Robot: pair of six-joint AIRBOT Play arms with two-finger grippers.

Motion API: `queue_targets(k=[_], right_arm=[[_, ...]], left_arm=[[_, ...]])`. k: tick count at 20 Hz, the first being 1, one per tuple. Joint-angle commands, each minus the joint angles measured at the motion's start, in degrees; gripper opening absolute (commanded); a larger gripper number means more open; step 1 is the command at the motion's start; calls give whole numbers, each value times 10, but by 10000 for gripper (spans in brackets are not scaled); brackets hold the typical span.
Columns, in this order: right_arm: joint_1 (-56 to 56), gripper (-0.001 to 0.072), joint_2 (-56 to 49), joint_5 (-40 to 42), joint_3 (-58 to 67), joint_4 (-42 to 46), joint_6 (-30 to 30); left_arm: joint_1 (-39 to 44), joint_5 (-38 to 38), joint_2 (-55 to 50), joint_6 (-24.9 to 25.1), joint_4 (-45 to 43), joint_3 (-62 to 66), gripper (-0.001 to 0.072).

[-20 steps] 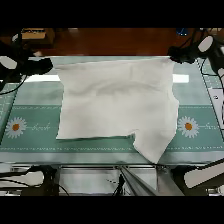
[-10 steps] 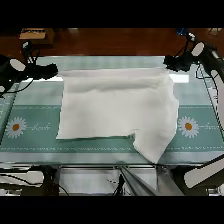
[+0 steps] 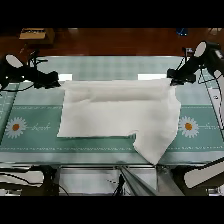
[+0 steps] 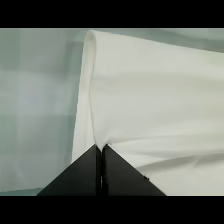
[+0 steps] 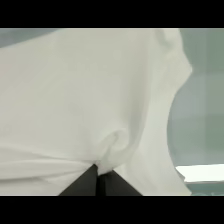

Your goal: Fold the shirts.

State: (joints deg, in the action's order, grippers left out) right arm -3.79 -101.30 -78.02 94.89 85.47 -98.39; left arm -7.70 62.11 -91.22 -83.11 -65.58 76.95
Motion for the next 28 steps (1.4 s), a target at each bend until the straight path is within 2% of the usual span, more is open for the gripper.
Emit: queue_targets(k=[1, 2, 3, 4, 5, 9, 10, 11, 12, 15, 19, 23, 28], right_arm=[[0, 49, -2, -21, -28, -5, -10], [0, 149, -2, -16, -28, -7, -7], [0, 243, 0, -9, -28, -10, 5], [0, 318, 5, -8, -27, -9, 23], [-4, 376, 13, -16, -25, 3, 51], [-33, 387, 76, -156, -12, 198, 126], [-61, 389, 99, -161, -22, 162, 116], [-93, 450, 122, -161, -45, 101, 117], [-122, 473, 144, -156, -77, 45, 126], [-200, 475, 222, -103, -215, -120, 188], [-264, 475, 315, 6, -371, -205, 228], [-279, 475, 350, 17, -428, -223, 252], [-279, 475, 359, 18, -433, -242, 252]], left_arm=[[0, 14, -12, -36, -4, 1, 18], [0, 14, -14, -35, -2, 1, 26], [0, 14, -14, -35, -2, 1, 126], [-3, 19, -12, -35, -2, 5, 265], [-8, 33, -9, -35, -2, 15, 335], [-79, 181, 23, 36, -9, 79, 337], [-107, 229, 33, 40, -9, 74, 403], [-133, 277, 41, 39, -9, 55, 506], [-156, 312, 50, 40, -9, 23, 530], [-213, 323, 102, 63, 19, -134, 529], [-242, 257, 159, 110, 39, -318, 529], [-241, 199, 158, 124, 49, -388, 529], [-233, 145, 156, 135, 77, -417, 529]])
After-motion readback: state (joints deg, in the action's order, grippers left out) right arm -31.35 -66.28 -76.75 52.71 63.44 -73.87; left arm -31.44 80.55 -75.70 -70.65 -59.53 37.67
